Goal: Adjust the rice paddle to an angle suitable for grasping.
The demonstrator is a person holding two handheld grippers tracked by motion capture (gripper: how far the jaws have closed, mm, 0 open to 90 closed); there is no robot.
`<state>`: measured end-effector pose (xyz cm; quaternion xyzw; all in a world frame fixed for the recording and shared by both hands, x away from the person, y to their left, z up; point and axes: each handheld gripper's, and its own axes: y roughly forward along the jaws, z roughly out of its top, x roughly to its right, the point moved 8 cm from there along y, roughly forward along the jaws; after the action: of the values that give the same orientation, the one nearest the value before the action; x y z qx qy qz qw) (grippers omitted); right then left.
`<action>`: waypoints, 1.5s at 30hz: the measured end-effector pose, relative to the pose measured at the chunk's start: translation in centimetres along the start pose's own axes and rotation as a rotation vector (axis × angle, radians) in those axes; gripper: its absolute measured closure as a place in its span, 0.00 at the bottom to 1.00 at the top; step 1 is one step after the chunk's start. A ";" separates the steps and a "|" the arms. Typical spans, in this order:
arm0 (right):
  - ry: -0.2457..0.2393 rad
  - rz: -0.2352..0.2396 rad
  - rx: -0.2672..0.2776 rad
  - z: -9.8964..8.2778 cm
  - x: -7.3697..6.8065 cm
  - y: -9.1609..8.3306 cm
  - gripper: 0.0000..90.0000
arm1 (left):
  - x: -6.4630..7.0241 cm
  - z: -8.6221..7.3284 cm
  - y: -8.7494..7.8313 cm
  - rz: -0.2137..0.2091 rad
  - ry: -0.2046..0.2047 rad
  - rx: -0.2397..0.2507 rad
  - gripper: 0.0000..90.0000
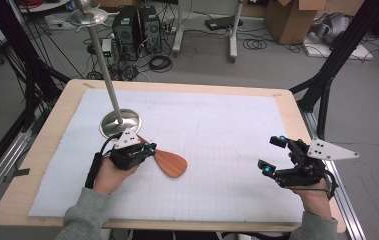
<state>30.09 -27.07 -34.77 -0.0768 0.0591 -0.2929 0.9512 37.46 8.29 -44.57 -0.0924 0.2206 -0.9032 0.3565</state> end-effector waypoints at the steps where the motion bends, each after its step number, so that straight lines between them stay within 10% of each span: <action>1: 0.007 -0.002 -0.001 0.0 0.0 0.0 0.11 | 0.0 0.0 0.0 0.000 0.000 0.000 0.98; 45: 0.049 0.068 0.011 0.2 -1.0 1.0 0.11 | -0.1 -1.7 7.3 -0.026 -0.040 -0.156 0.99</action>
<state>29.86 -25.72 -34.68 -0.0623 0.0832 -0.2625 0.9593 41.38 4.14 -49.45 -0.1407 0.2819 -0.8859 0.3406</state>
